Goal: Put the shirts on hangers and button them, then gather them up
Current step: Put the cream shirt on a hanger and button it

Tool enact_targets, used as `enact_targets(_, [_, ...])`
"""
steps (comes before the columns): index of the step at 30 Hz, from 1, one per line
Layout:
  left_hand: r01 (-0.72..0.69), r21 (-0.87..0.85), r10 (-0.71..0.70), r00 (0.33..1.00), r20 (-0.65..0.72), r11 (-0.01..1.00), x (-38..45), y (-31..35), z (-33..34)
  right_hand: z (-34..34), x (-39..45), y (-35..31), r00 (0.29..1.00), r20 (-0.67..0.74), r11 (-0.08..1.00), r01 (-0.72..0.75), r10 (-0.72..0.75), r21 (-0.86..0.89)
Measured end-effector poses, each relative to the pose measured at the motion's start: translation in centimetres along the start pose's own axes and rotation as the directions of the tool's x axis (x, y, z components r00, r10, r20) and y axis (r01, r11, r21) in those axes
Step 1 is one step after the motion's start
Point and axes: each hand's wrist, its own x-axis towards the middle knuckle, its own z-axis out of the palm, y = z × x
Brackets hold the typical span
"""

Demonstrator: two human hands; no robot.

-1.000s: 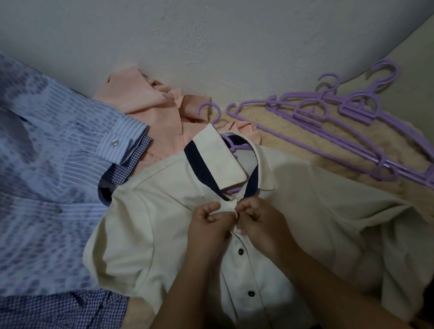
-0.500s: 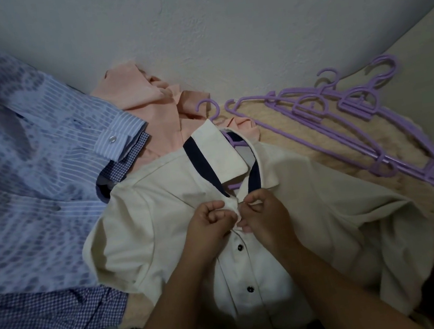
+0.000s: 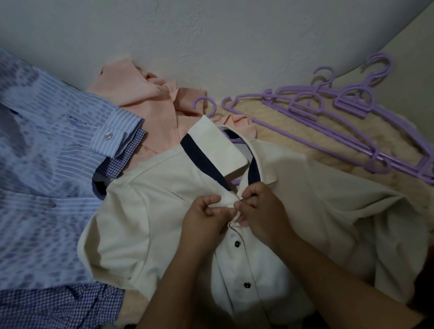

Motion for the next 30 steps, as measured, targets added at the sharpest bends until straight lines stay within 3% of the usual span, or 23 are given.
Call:
enact_targets(7, [0.241,-0.146,-0.225,0.967,0.118,0.959,0.8,0.8,-0.6,-0.1,-0.4,0.2,0.999,0.021,0.998,0.04,-0.041,0.043])
enact_targets(11, [0.217,-0.103,-0.211,0.975,0.067,0.971,0.5,1.1,-0.3,-0.3,-0.1,0.4,0.997,0.077,1.0,-0.018,0.017,0.014])
enact_targets(16, [0.094,-0.115,-0.11,0.984,-0.138,0.989,-0.2,2.3,0.4,-1.4,0.1,-0.5,0.997,0.062,0.998,-0.04,0.037,0.049])
enact_targets(17, [0.041,-0.076,-0.054,0.98,-0.191,0.996,-0.3,2.8,0.6,-1.6,0.3,-0.8,0.999,0.034,1.0,-0.018,0.017,0.018])
enact_targets(19, [-0.074,0.16,0.112,0.964,-0.242,0.984,-0.4,4.0,0.9,-2.1,0.8,-1.8,0.999,-0.002,0.999,0.034,-0.034,-0.021])
enact_targets(21, [-0.17,0.337,0.254,0.941,-0.223,0.926,0.1,5.5,1.0,-2.5,1.5,-3.1,0.996,-0.007,0.996,0.087,-0.087,-0.003])
enact_targets(23, [-0.226,0.391,0.322,0.925,-0.202,0.892,1.1,6.9,1.1,-2.9,2.5,-4.2,0.991,0.016,0.991,0.132,-0.132,0.036])
enact_targets(26, [-0.221,0.494,0.369,0.902,-0.225,0.841,3.1,8.5,1.8,-3.6,4.3,-5.5,0.979,-0.001,0.979,0.204,-0.204,0.023])
enact_targets(30, [-0.148,0.712,0.448,0.858,-0.254,0.687,5.5,10.1,3.4,-4.2,6.9,-6.0,0.96,-0.1,0.965,0.26,-0.263,-0.042])
